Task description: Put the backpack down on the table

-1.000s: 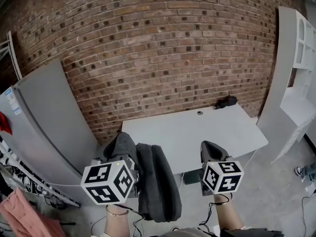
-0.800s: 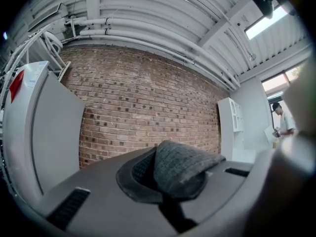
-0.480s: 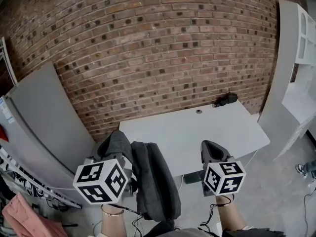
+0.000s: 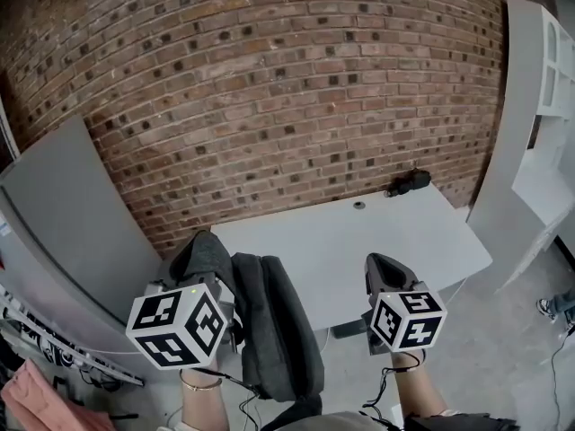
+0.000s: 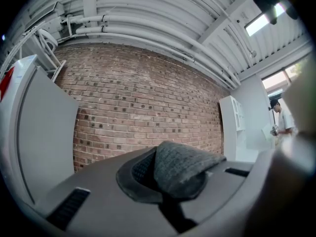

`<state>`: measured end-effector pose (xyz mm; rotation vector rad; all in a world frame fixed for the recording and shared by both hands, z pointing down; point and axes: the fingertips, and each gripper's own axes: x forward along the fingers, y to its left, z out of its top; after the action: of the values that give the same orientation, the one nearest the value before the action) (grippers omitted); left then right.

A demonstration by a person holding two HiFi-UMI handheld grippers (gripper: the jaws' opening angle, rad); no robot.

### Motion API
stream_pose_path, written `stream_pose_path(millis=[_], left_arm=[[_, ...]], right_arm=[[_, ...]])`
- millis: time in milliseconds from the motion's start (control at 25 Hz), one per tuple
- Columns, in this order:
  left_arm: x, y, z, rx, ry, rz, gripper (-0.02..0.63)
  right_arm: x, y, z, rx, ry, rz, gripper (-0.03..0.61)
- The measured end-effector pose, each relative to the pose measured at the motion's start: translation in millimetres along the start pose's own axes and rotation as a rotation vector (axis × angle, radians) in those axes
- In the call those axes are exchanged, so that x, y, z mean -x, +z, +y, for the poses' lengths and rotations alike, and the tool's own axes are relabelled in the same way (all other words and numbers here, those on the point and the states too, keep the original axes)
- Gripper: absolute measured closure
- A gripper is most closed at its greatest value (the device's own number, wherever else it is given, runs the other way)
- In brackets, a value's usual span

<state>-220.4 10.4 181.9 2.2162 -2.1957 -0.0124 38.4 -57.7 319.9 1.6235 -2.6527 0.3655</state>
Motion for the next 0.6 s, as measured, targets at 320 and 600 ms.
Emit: stream_pose_path(millis=[320,600], left_arm=[[-45.7,4.8,26.3,0.002,0.001,-0.015,0.606],[-93.2,13.8,53.2,0.002,0.015,-0.030,0.604]], right_arm=[[-53.6,14.5,0.5,0.003,-0.003,-0.022,0.548],[-103.1,25.1,-10.2,-0.010,-0.023,-0.025,0.548]])
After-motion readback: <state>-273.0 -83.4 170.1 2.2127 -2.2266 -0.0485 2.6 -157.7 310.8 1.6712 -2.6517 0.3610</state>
